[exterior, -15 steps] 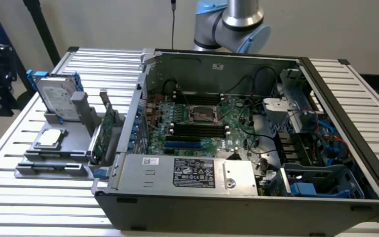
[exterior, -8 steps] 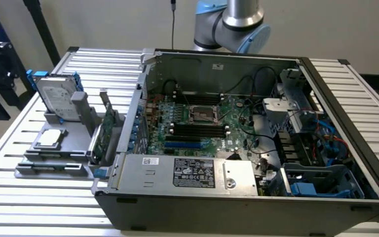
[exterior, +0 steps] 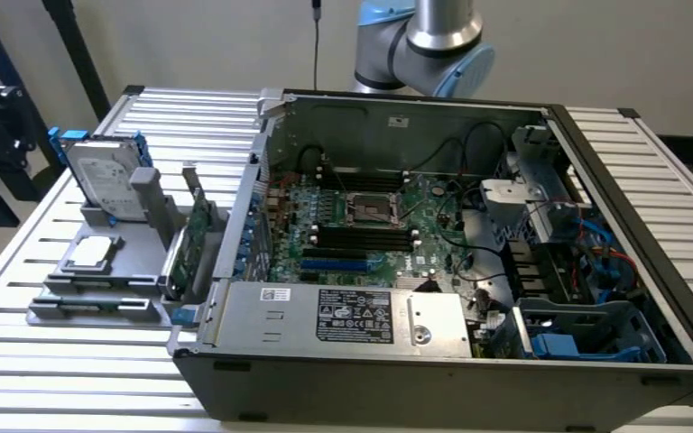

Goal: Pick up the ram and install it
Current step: 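Pick up the ram and move it above insertion slot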

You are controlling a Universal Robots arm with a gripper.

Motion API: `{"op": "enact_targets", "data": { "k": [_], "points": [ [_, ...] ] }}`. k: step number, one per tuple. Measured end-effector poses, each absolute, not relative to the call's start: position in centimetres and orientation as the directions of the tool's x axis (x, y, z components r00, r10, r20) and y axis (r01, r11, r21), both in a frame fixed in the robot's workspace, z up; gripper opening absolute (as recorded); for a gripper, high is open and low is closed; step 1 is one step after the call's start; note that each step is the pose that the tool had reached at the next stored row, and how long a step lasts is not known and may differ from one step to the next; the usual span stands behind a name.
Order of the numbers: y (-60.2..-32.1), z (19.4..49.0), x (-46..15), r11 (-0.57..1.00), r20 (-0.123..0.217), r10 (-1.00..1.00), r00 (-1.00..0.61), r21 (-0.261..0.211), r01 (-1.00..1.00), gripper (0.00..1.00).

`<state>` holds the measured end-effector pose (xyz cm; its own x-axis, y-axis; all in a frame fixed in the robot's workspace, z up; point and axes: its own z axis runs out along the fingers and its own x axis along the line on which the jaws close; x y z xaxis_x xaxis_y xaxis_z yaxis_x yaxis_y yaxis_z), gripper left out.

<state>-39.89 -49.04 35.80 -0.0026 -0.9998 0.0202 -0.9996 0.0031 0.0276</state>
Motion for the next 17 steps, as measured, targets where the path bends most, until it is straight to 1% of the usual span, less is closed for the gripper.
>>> {"op": "enact_targets", "data": {
  "k": [17],
  "points": [
    [-50.2, 32.8, -39.9, 0.003, 0.020, -1.000, -0.003, 0.028, -1.000, 0.42]
  ]
}}
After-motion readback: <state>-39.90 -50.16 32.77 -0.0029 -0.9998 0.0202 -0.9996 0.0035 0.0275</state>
